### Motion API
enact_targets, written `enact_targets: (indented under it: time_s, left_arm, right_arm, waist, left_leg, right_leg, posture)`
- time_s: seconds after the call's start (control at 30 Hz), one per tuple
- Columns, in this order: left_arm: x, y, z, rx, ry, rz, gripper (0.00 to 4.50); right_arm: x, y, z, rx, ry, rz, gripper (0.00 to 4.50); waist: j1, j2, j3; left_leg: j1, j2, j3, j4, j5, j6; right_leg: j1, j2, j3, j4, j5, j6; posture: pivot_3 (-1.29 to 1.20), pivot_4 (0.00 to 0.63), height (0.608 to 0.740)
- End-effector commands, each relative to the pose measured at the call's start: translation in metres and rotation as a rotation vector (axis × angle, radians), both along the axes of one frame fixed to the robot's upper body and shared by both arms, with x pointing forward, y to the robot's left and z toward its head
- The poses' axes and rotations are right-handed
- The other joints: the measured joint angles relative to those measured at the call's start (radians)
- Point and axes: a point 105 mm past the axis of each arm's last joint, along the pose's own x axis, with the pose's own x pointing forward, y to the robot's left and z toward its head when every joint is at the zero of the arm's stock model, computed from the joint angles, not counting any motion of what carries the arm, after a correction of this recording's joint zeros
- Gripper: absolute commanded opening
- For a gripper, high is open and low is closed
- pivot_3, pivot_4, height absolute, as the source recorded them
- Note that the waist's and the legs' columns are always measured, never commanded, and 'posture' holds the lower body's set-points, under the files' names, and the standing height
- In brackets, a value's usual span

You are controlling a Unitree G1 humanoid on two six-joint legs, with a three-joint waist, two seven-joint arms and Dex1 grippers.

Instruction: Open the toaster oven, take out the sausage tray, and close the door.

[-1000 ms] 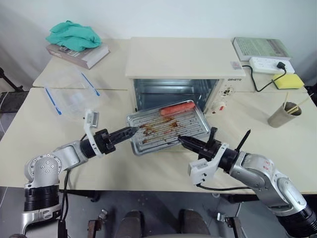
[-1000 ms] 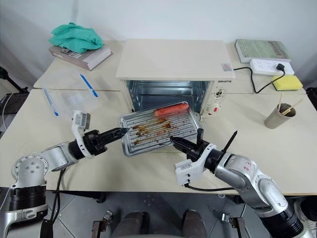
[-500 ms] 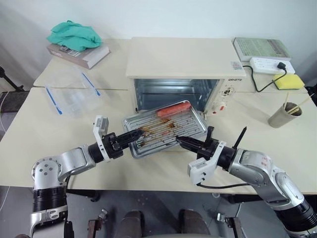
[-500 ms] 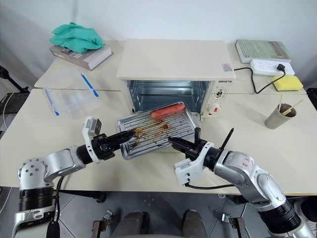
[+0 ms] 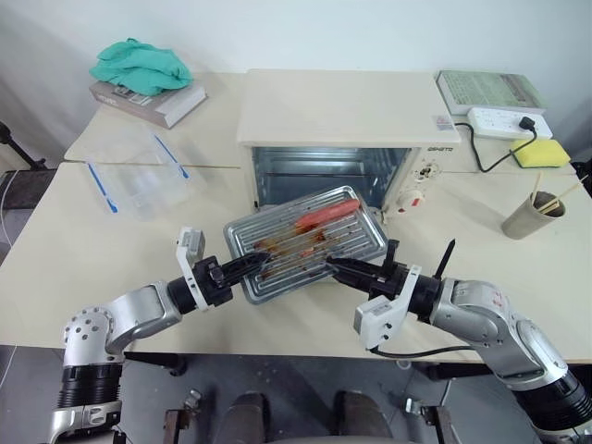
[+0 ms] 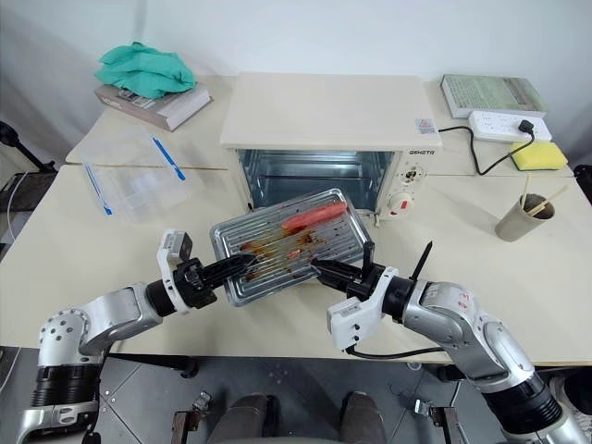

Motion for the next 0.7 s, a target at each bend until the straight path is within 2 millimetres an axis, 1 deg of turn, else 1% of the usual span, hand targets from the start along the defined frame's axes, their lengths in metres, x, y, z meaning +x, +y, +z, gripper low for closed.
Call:
enact_targets:
  time_s: [0.03,0.13,0.2,0.23,0.3,0.37,0.47,0.57,0.63,0.7]
  left_arm:
    - [-0.002,0.009,0.011,-0.040,-0.036,0.047,0.00]
    - [-0.002,0.019,0.009,-0.046,-0.028,0.094,0.00]
    - [-0.006,0.028,0.006,-0.049,-0.021,0.122,0.00]
    - [-0.008,0.033,0.004,-0.053,-0.017,0.139,0.00]
    - [-0.014,0.045,0.000,-0.065,-0.010,0.187,0.00]
    - [-0.022,0.054,-0.002,-0.076,-0.014,0.212,0.00]
    - [-0.036,0.069,-0.006,-0.093,-0.014,0.249,0.00]
    - [-0.052,0.087,-0.013,-0.115,0.003,0.296,0.00]
    - [-0.064,0.099,-0.017,-0.134,0.015,0.323,0.00]
    - [-0.073,0.105,-0.019,-0.140,0.024,0.342,0.00]
  right_arm:
    - [-0.006,-0.005,0.009,0.040,0.040,0.035,2.08]
    - [-0.011,-0.010,0.005,0.045,0.120,0.057,3.02]
    - [-0.014,-0.017,0.002,0.043,0.176,0.063,3.67]
    - [-0.014,-0.022,0.002,0.051,0.202,0.057,3.67]
    - [-0.007,-0.039,0.005,0.100,0.288,0.003,3.67]
    - [-0.001,-0.053,0.008,0.147,0.337,-0.045,3.67]
    - [0.010,-0.078,0.007,0.215,0.448,-0.143,3.67]
    - [0.019,-0.104,0.003,0.278,0.540,-0.227,3.05]
    - [0.023,-0.117,-0.003,0.304,0.595,-0.269,2.41]
    - [0.025,-0.124,-0.008,0.308,0.623,-0.284,1.69]
  waist:
    - [0.000,0.000,0.000]
    - [0.000,0.000,0.000]
    - [0.000,0.000,0.000]
    - [0.000,0.000,0.000]
    - [-0.001,0.000,0.000]
    - [0.000,0.000,0.000]
    - [0.001,0.000,0.000]
    - [0.001,0.000,0.000]
    - [0.000,0.000,0.000]
    - [0.000,0.000,0.000]
  left_leg:
    - [0.000,0.000,0.000,0.000,0.000,0.000]
    - [0.000,0.000,0.000,0.000,0.000,0.000]
    - [0.000,0.000,0.000,0.000,0.000,0.000]
    - [0.000,0.000,0.000,0.000,0.000,0.000]
    - [0.000,0.000,0.001,-0.001,0.000,0.000]
    - [0.000,0.000,0.001,0.000,0.000,0.000]
    - [0.000,0.000,0.000,0.000,0.000,0.001]
    - [0.001,0.000,0.000,0.000,-0.001,0.001]
    - [0.001,0.000,0.001,0.000,-0.001,0.002]
    - [0.001,0.000,0.001,0.000,-0.001,0.002]
  right_leg:
    - [0.000,0.000,0.000,0.000,0.000,0.000]
    - [0.000,0.000,0.000,-0.001,0.000,0.000]
    - [0.000,0.000,0.000,-0.001,0.000,0.000]
    - [0.000,0.000,0.000,-0.001,0.000,0.000]
    - [0.000,0.000,0.000,-0.001,0.000,0.000]
    - [0.001,0.000,0.000,-0.001,0.000,0.000]
    - [0.002,0.000,0.000,-0.002,0.000,0.000]
    - [0.003,0.000,0.000,-0.004,0.000,0.000]
    - [0.003,0.000,0.000,-0.004,0.000,-0.001]
    - [0.003,0.000,0.000,-0.006,0.000,-0.001]
  posture:
    - [0.00,0.150,0.740]
    - [0.00,0.150,0.740]
    - [0.00,0.150,0.740]
    - [0.00,0.150,0.740]
    - [0.00,0.150,0.740]
    - [0.00,0.150,0.740]
    - [0.00,0.150,0.740]
    - [0.00,0.150,0.740]
    - [0.00,0.150,0.740]
    - [0.00,0.150,0.740]
